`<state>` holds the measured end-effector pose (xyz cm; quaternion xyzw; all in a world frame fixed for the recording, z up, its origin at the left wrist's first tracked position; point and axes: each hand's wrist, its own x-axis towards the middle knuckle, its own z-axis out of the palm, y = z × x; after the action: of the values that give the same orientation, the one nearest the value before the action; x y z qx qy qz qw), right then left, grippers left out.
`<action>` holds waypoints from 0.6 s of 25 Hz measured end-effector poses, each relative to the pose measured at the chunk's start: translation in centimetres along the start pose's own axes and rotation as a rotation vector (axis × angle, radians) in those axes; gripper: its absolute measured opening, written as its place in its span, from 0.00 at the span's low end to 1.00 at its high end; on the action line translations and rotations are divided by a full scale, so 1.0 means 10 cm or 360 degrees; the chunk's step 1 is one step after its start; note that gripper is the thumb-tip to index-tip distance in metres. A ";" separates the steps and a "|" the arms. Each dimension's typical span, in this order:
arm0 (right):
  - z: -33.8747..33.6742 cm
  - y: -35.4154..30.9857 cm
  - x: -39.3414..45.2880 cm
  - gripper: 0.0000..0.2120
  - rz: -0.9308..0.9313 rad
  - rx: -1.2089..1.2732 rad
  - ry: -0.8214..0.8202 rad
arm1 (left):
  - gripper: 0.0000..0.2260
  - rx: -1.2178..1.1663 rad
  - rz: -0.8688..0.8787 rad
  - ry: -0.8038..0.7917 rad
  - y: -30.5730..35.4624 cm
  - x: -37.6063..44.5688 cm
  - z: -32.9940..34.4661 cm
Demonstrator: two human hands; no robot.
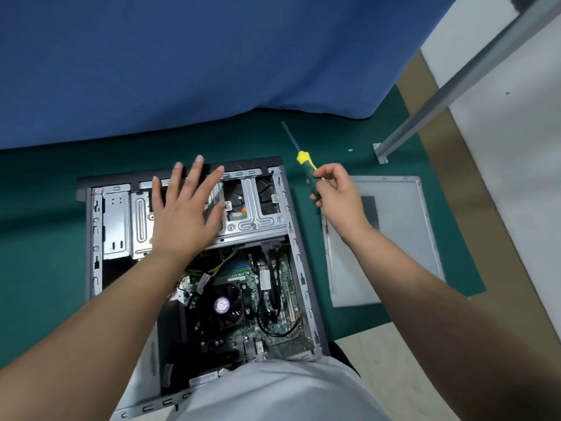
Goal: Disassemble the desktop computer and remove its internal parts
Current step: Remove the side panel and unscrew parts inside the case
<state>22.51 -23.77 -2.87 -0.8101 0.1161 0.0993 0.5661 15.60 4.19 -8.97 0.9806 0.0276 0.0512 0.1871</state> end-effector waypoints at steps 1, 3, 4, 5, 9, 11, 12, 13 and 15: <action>-0.05 -0.10 -0.14 0.13 -0.0055 0.0048 -0.0059 | 0.28 -0.0103 0.0055 0.0032 0.02 -0.02 -0.02; -0.12 -0.25 -0.38 0.15 -0.0137 0.0092 -0.0266 | 0.31 -0.0259 0.0128 0.0089 0.11 -0.09 -0.09; -0.14 -0.31 -0.48 0.14 -0.0164 0.0083 -0.0386 | 0.31 -0.0268 0.0157 0.0125 0.18 -0.13 -0.12; -0.15 -0.36 -0.56 0.14 -0.0183 0.0049 -0.0493 | 0.30 -0.0237 0.0189 0.0170 0.23 -0.17 -0.15; -0.13 -0.47 -0.69 0.11 -0.0178 -0.0135 -0.0647 | 0.13 -0.0154 0.0307 0.0301 0.24 -0.34 -0.28; -0.06 -0.51 -0.67 0.11 -0.0129 -0.0034 -0.0559 | 0.10 -0.0167 0.0346 0.0237 0.20 -0.44 -0.33; 0.00 -0.53 -0.66 0.09 -0.0089 0.0091 -0.0464 | 0.09 -0.0164 0.0337 0.0200 0.21 -0.49 -0.35; 0.07 -0.55 -0.67 0.07 -0.0044 0.0224 -0.0355 | 0.09 -0.0163 0.0315 0.0176 0.23 -0.54 -0.36; 0.24 -0.55 -0.70 0.05 -0.0021 0.0342 -0.0166 | 0.09 -0.0184 0.0273 0.0161 0.30 -0.61 -0.36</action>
<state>17.44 -19.18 3.31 -0.7392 0.0913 0.1246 0.6555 9.28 2.26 -5.08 0.9631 -0.0499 0.1181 0.2366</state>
